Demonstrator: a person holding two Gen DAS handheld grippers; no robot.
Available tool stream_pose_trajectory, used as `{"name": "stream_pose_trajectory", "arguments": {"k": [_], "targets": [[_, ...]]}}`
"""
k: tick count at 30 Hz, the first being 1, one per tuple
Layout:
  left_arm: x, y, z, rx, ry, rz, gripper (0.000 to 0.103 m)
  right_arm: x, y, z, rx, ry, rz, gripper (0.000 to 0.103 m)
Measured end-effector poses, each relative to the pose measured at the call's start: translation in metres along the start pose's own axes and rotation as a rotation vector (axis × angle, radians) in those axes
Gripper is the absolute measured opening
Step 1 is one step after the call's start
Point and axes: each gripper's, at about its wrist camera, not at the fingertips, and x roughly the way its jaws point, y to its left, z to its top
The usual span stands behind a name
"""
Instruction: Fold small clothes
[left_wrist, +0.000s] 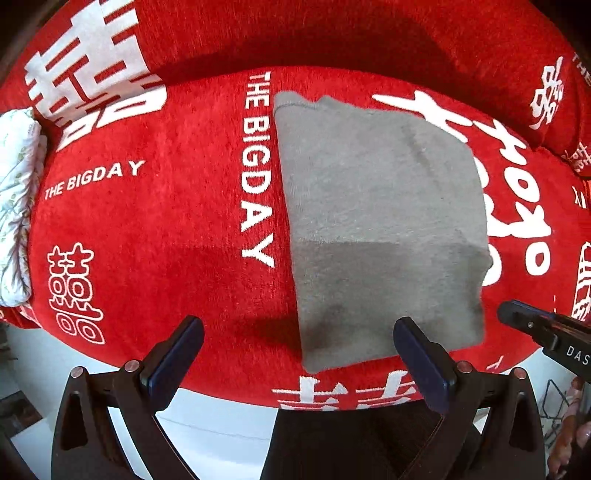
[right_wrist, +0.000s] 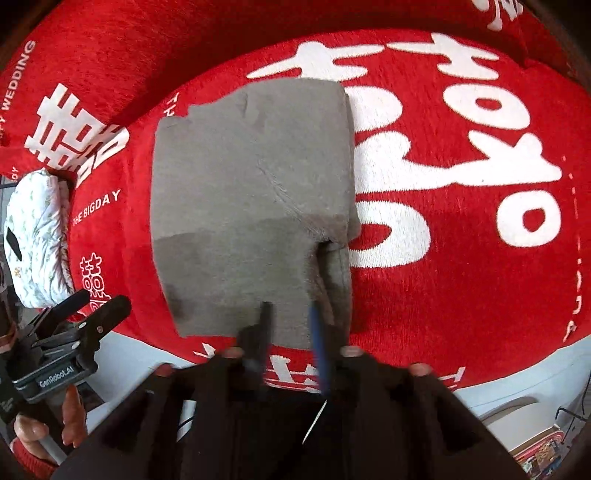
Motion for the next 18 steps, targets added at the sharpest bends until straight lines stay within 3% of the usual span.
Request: {"name": "stream_pose_trajectory", "arguments": {"k": [1, 5, 9, 15, 17, 18], "targets": [[-0.003, 0.000, 0.000, 0.000, -0.004, 0.002, 0.103, -0.004, 0.003, 0.000, -0.004, -0.010, -0.009, 0.058], [-0.019, 0.003, -0.003, -0.008, -0.026, 0.007, 0.103, -0.018, 0.013, -0.002, -0.022, -0.039, -0.031, 0.061], [-0.031, 0.004, -0.006, -0.012, -0.043, 0.013, 0.103, -0.032, 0.024, -0.005, -0.046, -0.074, -0.080, 0.077], [-0.044, 0.003, -0.009, -0.018, -0.066, 0.011, 0.103, -0.051, 0.038, -0.007, -0.100, -0.133, -0.140, 0.080], [-0.048, 0.002, -0.010, -0.016, -0.074, 0.009, 0.103, -0.056, 0.041, -0.008, -0.106, -0.148, -0.147, 0.090], [-0.050, 0.001, -0.011, -0.015, -0.077, 0.009, 0.103, -0.057, 0.042, -0.009, -0.107, -0.153, -0.148, 0.090]]}}
